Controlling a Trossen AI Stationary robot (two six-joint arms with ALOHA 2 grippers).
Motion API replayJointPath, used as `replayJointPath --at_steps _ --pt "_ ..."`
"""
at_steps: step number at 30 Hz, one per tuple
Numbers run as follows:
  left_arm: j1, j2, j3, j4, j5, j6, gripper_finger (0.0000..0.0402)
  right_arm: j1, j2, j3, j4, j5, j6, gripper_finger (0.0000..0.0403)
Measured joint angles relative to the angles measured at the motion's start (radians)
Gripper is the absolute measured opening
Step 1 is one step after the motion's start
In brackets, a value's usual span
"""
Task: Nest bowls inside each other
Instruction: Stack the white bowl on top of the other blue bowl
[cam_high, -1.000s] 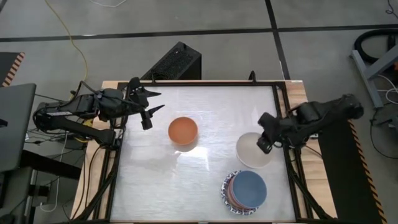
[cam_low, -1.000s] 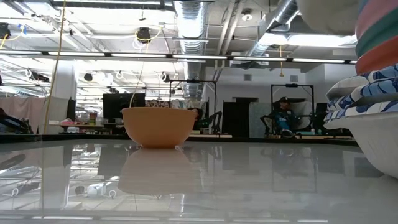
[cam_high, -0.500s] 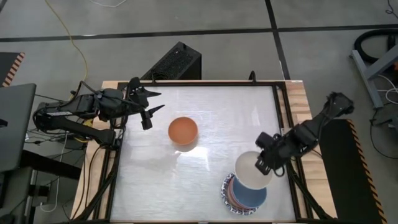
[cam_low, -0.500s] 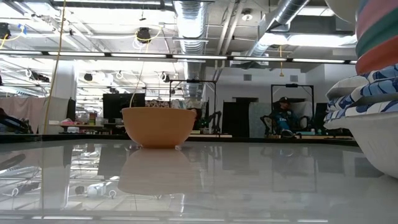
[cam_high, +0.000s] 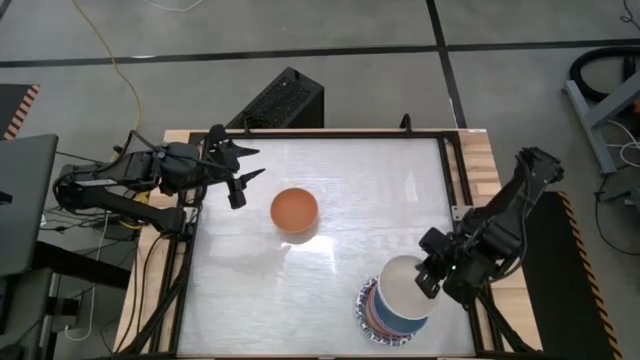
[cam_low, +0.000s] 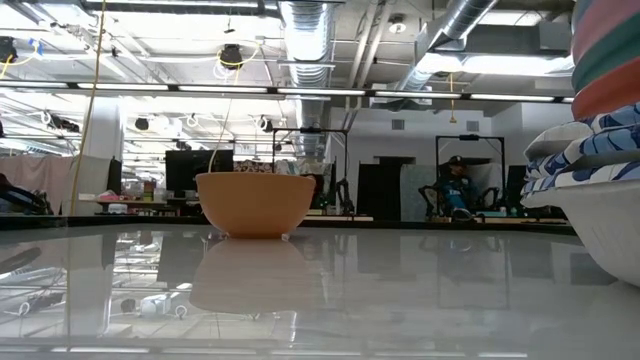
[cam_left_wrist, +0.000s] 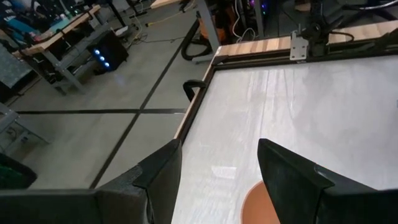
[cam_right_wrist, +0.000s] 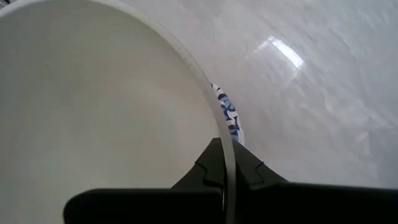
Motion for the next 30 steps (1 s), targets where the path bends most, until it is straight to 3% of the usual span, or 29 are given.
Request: replayJointPath --at_steps 30 --pt "0.000 0.062 0.000 0.003 0.000 -0.003 0.0202 0.043 0.174 0.000 0.018 -0.040 0.042 0.0015"
